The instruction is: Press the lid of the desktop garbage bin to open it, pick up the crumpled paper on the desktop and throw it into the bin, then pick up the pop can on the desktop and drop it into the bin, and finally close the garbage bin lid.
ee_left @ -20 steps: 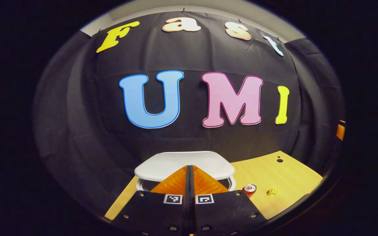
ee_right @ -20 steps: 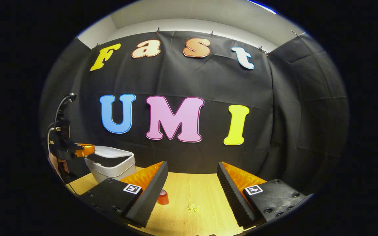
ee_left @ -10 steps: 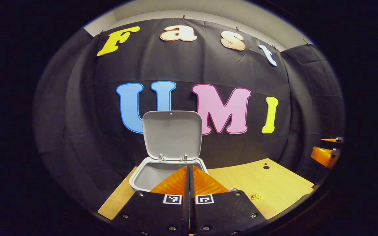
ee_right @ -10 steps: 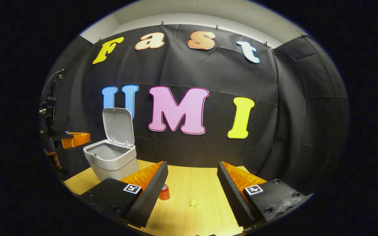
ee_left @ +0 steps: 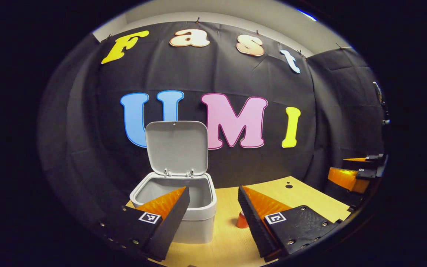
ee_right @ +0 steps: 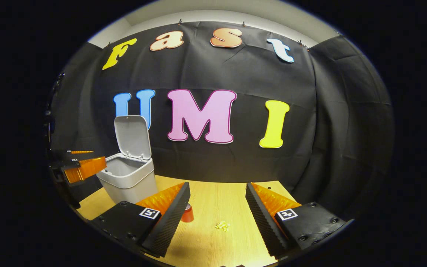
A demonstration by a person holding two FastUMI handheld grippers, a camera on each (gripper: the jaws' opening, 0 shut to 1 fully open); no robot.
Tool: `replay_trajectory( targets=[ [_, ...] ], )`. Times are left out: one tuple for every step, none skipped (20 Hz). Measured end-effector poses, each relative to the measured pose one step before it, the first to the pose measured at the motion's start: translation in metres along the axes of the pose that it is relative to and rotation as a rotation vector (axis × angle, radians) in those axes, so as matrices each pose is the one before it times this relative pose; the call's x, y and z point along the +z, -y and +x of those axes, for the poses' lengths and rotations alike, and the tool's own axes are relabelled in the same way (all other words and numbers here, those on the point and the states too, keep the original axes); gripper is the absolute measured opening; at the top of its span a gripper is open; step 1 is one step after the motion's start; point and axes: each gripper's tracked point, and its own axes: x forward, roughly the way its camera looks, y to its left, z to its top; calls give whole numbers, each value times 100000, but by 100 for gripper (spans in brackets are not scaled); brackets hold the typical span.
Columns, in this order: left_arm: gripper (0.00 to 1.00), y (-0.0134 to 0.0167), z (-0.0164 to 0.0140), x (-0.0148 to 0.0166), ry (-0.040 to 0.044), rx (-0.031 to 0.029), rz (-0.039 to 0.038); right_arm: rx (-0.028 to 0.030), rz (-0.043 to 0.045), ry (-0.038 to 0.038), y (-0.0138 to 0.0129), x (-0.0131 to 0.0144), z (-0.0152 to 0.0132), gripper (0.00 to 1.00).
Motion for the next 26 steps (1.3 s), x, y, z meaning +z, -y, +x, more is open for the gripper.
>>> replay_trajectory(
  targets=[
    [87,412,-139,93,163,-774,210,-335,-267,-122,166,-154,268,98],
    [87,401,-326,165,508,-905,-613,-353,-451,-463,204,-222,289,98],
    [88,310,-214,195,704,-925,-1335,50,-276,-1609,85,-525,375,98],
    [88,477,-280,182,964,-1290,-1802,297,-247,-2238,15,-513,392,98],
    [88,308,-353,181,583,-700,-1404,228,-150,-2332,35,-615,461,98],
    [90,216,-218,3,895,-359,-609,747,176,-2555,-62,-496,443,98],
    [93,235,-109,126,320,-431,-265,937,276,-2682,-113,-689,548,98],
    [93,3,-215,-219,-435,333,231,1408,143,-3145,-111,-827,592,98],
    [93,-5,-232,-145,-824,503,364,815,-182,-2872,-39,-879,871,98],
    [93,90,-294,-150,-635,-302,-311,465,-527,-3320,111,-792,704,98],
    [93,99,-160,-48,-701,-149,-651,696,-467,-3390,34,-1050,1174,98],
    [94,-203,-125,-152,-631,858,-713,615,-637,-3846,36,-1002,1040,98],
    [94,-234,-175,-91,-630,1185,-1045,263,-334,-4180,125,-1114,1194,98],
    [94,138,-26,-443,-1055,166,-1511,1322,-539,-5026,74,-1133,1130,98],
    [94,332,-134,-562,-1859,-658,-1410,1971,-596,-5004,48,-1253,1087,98],
    [94,128,-161,-584,-1898,4,-247,1665,-594,-4660,143,-1056,1278,98],
    [94,-20,-146,-377,-1207,889,801,1365,-899,-4122,29,-781,1300,99],
    [94,-39,-188,-287,-941,934,1045,724,-1221,-3288,131,-641,1269,98],
    [94,-32,-145,-84,-655,988,811,1130,-1170,-3031,13,-681,1351,99],
    [94,-33,-244,-132,-414,975,463,238,-1679,-2398,325,-500,1458,98],
    [94,-143,-109,-43,-367,1183,234,325,-1372,-3908,243,-815,1575,98],
    [94,-263,-145,-294,-765,1611,163,890,-440,-3927,186,-737,1403,99],
    [94,-160,-33,-173,-807,1478,-129,727,123,-2540,100,-319,1123,99],
    [94,-303,-191,-307,-829,1676,-257,927,418,-2824,89,-279,1105,99],
    [94,-223,-90,-94,-451,1861,-258,567,-121,-1828,148,-198,1076,99],
    [94,-303,-93,-131,-476,1958,-221,445,-687,-1643,188,-190,1052,99]
  ],
)
